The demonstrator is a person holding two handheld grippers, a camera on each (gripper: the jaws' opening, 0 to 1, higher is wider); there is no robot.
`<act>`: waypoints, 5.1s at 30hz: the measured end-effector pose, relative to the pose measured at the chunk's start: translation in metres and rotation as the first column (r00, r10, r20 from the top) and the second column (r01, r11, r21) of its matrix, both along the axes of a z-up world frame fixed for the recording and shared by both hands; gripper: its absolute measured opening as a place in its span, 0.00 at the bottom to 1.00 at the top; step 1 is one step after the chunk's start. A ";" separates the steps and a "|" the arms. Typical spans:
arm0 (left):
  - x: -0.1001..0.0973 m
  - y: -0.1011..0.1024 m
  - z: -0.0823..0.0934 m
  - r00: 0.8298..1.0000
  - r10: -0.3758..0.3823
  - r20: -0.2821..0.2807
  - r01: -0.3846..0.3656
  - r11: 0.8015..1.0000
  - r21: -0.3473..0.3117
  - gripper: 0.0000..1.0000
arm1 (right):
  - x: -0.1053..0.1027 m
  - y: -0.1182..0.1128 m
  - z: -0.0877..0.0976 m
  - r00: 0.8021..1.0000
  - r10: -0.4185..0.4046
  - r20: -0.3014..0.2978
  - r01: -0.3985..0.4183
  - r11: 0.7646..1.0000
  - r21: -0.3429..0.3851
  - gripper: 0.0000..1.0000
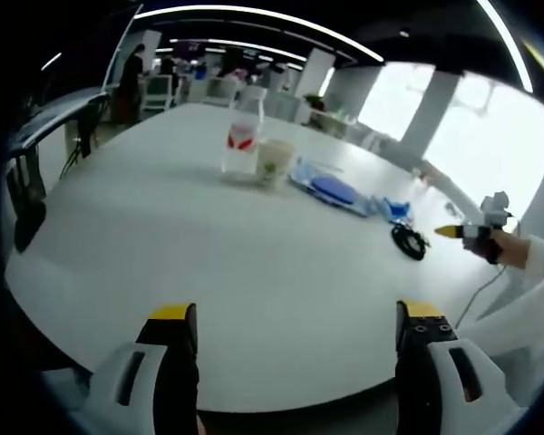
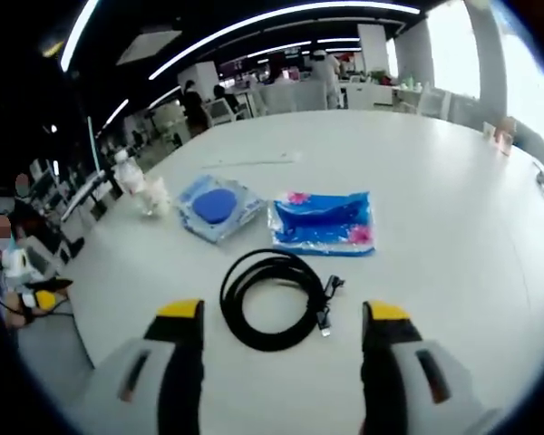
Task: Arrange the tabletop items into an orderly group along one side of the table until the central work area is clear of visible clutter.
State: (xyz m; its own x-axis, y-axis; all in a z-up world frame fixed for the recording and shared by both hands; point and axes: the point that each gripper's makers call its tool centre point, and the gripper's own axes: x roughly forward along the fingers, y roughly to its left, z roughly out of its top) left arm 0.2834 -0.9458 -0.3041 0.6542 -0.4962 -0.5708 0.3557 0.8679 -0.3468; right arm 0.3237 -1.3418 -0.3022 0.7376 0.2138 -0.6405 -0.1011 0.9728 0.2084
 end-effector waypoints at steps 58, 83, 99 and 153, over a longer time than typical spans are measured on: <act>0.090 -0.080 0.021 0.960 -0.261 0.104 0.255 0.964 0.074 0.52 | -0.026 0.022 0.004 0.999 0.034 -0.007 -0.033 0.993 0.115 0.68; 0.177 -0.137 0.023 0.959 -0.267 0.098 0.262 0.963 0.065 0.54 | 0.043 0.056 0.001 0.999 0.040 0.017 -0.043 0.974 0.221 0.64; 0.209 -0.159 0.003 0.956 -0.277 0.095 0.252 0.944 0.215 0.55 | 0.068 0.073 0.000 1.000 0.016 0.008 -0.018 0.955 0.297 0.57; 0.315 -0.203 -0.051 0.979 -0.179 -0.095 0.202 0.859 0.470 0.34 | 0.132 0.102 -0.051 0.981 -0.134 -0.136 0.174 0.923 0.343 0.17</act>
State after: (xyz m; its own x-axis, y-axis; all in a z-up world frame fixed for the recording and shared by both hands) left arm 0.5986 -1.1484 -0.3552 0.5418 -0.2698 -0.7961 0.5248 0.8484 0.0697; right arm 0.4561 -1.2399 -0.3533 0.7101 0.3293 -0.6224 0.0868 0.8363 0.5414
